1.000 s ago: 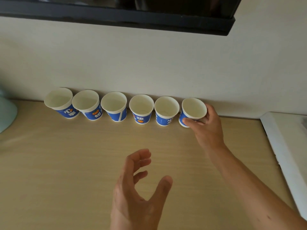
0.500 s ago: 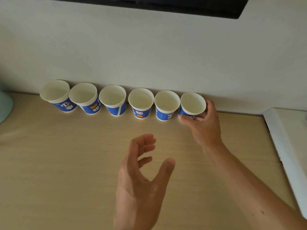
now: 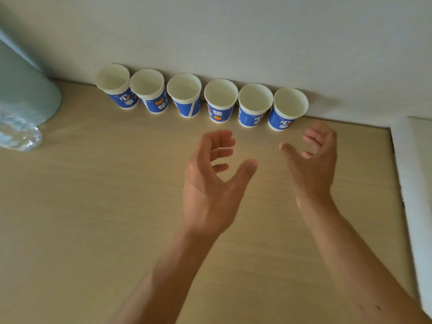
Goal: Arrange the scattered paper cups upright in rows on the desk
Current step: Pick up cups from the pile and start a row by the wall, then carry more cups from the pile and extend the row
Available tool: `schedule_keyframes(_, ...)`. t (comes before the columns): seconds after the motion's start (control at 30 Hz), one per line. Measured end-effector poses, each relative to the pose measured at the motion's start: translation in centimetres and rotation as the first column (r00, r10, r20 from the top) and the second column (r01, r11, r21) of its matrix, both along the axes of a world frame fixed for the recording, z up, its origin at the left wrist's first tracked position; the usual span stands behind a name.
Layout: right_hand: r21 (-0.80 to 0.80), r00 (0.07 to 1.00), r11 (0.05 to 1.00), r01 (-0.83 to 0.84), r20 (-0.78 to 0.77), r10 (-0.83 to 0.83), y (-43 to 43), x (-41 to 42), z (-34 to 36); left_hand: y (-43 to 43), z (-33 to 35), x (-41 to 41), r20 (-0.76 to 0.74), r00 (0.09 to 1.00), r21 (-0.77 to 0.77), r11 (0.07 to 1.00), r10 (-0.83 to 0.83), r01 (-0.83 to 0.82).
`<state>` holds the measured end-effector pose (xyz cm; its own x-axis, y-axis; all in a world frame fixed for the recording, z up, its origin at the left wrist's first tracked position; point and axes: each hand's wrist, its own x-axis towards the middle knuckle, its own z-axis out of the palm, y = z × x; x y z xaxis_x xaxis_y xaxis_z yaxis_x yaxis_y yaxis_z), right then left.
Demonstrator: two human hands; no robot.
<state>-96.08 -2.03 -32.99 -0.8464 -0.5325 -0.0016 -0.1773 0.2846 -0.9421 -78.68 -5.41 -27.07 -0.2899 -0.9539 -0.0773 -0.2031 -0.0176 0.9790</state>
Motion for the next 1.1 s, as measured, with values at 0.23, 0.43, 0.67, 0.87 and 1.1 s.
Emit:
schedule_keyframes(0.23, -0.076, 0.985, 0.990, -0.120, 0.115, 0.128, 3.4, 7.3, 7.7, 2.7, 5.5, 6.3, 0.042, 0.999, -0.016, 1.000, 0.027, -0.027)
schedule_keyframes(0.43, -0.162, 0.933, 0.958, -0.238, 0.237, 0.272, 7.7, 16.2, 13.0, 7.7, 10.5, 16.0, 0.074, 0.992, -0.019, 0.994, 0.106, -0.105)
schedule_keyframes(0.67, -0.214, 0.868, 0.905, -0.367, 0.272, 0.416, 12.0, 29.1, 18.3, 12.2, 15.1, 28.9, 0.011, 0.971, -0.032, 0.970, 0.241, -0.240)
schedule_keyframes(0.87, -0.242, 0.797, 0.835, -0.494, 0.259, 0.546, 13.0, 42.9, 21.6, 14.7, 19.5, 43.2, -0.057, 0.931, -0.101, 0.926, 0.361, -0.365)
schedule_keyframes(1.1, -0.295, 0.678, 0.713, -0.637, 0.227, 0.699, 12.0, 57.3, 25.3, 16.2, 24.0, 56.7, -0.102, 0.861, -0.167, 0.845, 0.498, -0.508)
